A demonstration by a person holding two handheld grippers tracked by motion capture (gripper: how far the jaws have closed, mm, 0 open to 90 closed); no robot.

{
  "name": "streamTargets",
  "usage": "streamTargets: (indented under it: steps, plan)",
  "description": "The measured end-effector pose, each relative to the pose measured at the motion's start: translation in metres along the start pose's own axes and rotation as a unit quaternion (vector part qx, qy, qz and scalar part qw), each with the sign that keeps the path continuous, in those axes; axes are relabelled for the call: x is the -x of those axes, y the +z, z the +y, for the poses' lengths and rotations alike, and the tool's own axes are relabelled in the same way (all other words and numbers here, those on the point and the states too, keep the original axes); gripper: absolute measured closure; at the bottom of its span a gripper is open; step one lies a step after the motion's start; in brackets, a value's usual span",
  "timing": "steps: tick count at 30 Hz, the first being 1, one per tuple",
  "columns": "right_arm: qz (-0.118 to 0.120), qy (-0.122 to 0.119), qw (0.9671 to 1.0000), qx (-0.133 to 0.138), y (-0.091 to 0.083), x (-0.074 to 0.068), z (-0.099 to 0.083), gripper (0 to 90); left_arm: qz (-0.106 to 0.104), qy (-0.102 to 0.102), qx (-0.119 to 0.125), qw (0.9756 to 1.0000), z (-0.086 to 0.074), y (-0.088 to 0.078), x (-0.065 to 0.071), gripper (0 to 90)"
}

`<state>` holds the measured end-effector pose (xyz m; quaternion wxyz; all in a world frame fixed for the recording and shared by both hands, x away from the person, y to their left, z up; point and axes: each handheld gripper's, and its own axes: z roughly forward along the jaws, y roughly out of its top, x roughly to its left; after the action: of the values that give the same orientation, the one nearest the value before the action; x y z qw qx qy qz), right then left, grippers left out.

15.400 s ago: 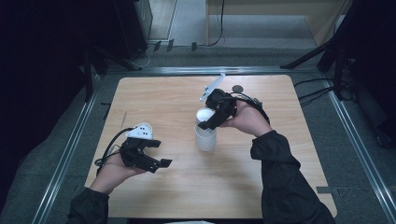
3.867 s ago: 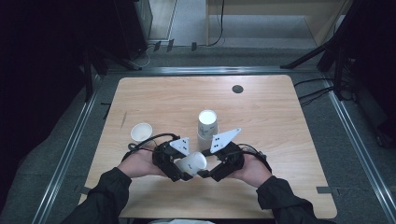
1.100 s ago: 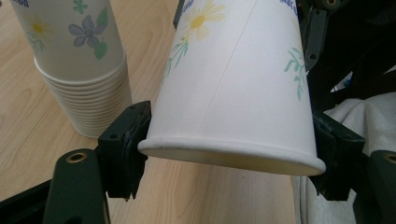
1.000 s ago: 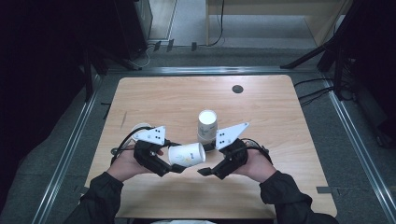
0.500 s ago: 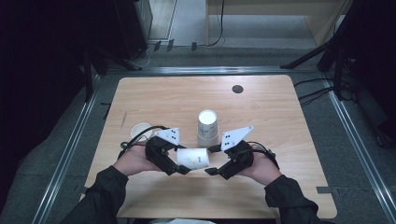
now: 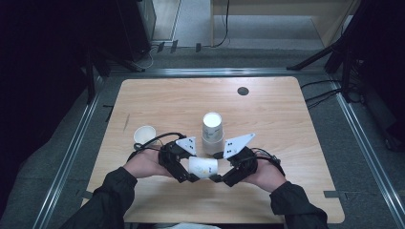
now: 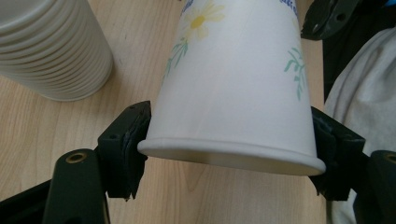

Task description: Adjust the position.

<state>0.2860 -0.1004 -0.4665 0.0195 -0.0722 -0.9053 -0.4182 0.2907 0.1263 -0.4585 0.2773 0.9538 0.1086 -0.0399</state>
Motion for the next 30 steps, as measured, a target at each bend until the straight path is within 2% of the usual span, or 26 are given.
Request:
streamTargets:
  steps: [6,12,16,19,24,30]
  plan:
    - [-0.003,-0.027,0.999,-0.035,0.015,-0.002,0.001,27.5,0.01,0.02,-0.023,0.9995,0.001,0.008,0.004,25.2]
    - [0.008,-0.033,0.9985,-0.043,0.024,-0.002,0.003,32.0,0.013,0.027,-0.027,0.9992,0.004,0.012,0.006,25.2]
    - [0.008,-0.039,0.998,-0.048,0.024,-0.003,0.005,35.1,0.013,0.032,-0.024,0.9991,0.003,0.012,0.006,25.3]
    - [0.003,-0.043,0.9978,-0.049,0.022,-0.004,0.007,35.5,0.016,0.036,-0.009,0.9992,0.002,0.008,0.006,24.9]
    - [-0.007,-0.044,0.9985,-0.032,0.013,-0.003,0.008,35.2,0.029,0.028,0.022,0.9989,0.001,0.001,0.004,13.0]
    - [-0.013,-0.032,0.9994,0.0,-0.004,0.0,0.007,35.0,0.016,0.007,0.072,0.9973,-0.004,-0.012,0.0,12.7]
